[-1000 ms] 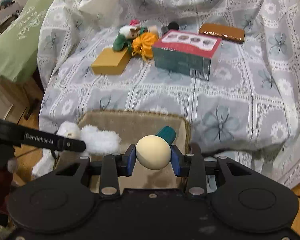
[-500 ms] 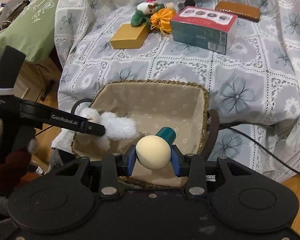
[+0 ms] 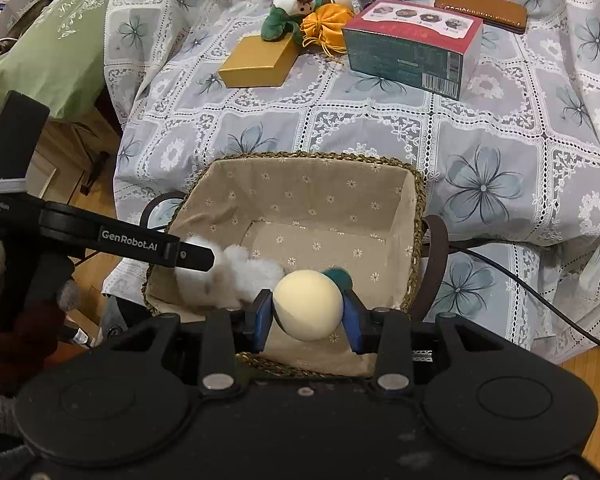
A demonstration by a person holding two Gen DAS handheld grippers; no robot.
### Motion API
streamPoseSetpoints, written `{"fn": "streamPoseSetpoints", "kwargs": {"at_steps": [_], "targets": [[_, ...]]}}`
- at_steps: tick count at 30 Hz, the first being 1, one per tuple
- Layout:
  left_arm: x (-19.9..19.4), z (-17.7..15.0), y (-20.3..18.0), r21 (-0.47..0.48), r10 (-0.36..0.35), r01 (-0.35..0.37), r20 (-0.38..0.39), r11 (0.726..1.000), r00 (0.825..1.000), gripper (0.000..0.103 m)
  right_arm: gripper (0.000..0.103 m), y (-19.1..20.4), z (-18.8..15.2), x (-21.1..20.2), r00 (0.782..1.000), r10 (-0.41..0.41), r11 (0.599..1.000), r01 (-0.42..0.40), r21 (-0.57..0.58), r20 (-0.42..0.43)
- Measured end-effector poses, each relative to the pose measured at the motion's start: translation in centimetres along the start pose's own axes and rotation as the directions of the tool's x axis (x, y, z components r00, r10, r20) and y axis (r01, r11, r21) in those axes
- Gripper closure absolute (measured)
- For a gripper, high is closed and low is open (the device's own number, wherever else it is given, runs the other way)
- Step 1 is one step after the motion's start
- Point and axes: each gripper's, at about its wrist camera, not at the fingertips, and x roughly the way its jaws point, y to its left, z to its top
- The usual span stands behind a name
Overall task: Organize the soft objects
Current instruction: 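Carry the white plush in the left gripper while the right carries the egg toy over the basket, then open the left gripper to drop the plush while the right releases the egg toy into the basket, then grasp the pink-and-white towel bundle with the left gripper while the right grasps the black knob object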
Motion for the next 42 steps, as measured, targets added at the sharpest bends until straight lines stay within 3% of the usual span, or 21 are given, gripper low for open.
{"fn": "streamPoseSetpoints", "kwargs": {"at_steps": [4,8,28,39,42], "targets": [[0.1,0.1,0.0,0.003,-0.002,0.002,-0.003,1.0,1.0,0.04,0.065,-0.1,0.2,0.1,1.0,0.001,1.0,-0.001,0.005,0.001],[0.1,0.0,-0.1,0.005,-0.003,0.003,-0.004,1.0,1.0,0.04,0.058,0.0,0.3,-0.1,1.0,0.001,1.0,-0.001,0.003,0.013],[0.2,-0.1,-0.2,0.011,-0.001,0.001,-0.002,1.0,1.0,0.039,0.054,0.0,0.6,0.4,1.0,0.006,1.0,-0.006,0.024,0.012],[-0.5,1.9,0.1,0.011,0.008,-0.008,0.039,1.0,0.999,0.039,0.052,0.0,2.3,0.7,0.999,0.007,1.0,-0.007,0.023,0.032],[-1.0,2.9,0.3,0.008,0.013,-0.014,0.071,1.0,0.997,0.03,0.052,-0.2,3.3,0.8,0.999,0.002,1.0,-0.003,0.021,0.049]]}}
